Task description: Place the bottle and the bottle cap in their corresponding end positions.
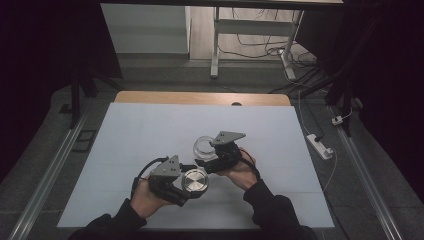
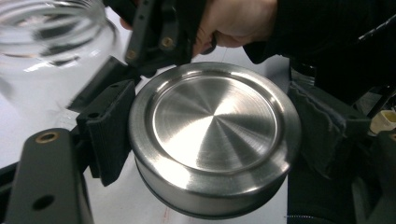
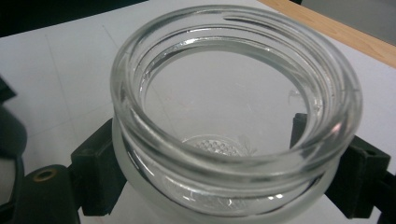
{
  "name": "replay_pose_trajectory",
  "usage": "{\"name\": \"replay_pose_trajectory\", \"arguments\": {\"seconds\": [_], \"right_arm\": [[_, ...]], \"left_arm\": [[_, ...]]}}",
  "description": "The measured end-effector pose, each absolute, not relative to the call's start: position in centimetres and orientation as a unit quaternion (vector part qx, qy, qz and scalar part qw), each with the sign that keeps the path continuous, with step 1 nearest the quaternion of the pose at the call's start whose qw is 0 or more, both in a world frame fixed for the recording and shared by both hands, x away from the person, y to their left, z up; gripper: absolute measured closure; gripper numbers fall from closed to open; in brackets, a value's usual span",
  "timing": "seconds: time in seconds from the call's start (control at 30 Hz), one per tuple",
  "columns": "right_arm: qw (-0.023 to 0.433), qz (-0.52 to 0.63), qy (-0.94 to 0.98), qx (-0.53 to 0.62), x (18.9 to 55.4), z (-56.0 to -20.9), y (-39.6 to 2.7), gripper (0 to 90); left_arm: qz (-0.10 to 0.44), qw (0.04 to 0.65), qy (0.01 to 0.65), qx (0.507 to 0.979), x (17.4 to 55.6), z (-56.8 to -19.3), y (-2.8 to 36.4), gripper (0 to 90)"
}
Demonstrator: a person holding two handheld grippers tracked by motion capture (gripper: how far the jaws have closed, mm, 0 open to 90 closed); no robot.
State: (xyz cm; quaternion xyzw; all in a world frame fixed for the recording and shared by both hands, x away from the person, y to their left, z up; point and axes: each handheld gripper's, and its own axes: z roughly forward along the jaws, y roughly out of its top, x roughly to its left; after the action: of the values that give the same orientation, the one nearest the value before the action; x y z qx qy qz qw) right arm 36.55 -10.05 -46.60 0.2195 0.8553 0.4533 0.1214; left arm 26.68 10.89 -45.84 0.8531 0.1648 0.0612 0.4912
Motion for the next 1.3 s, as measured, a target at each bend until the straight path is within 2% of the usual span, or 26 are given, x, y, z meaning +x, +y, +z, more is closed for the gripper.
{"name": "replay_pose_trajectory", "arguments": {"seconds": [0.37,0.77,1.3], "right_arm": [[0.133,0.449,0.853,0.229,38.1,-46.9,-9.6,14.5],[0.145,0.441,0.854,0.235,39.8,-47.3,-8.8,14.5],[0.154,0.431,0.854,0.248,41.7,-48.3,-8.1,14.6]], "left_arm": [[0.056,0.486,0.14,0.861,27.1,-47.6,10.0,20.3],[0.065,0.467,0.142,0.87,28.3,-50.1,9.0,20.3],[0.082,0.445,0.179,0.874,30.7,-52.6,8.6,20.2]]}}
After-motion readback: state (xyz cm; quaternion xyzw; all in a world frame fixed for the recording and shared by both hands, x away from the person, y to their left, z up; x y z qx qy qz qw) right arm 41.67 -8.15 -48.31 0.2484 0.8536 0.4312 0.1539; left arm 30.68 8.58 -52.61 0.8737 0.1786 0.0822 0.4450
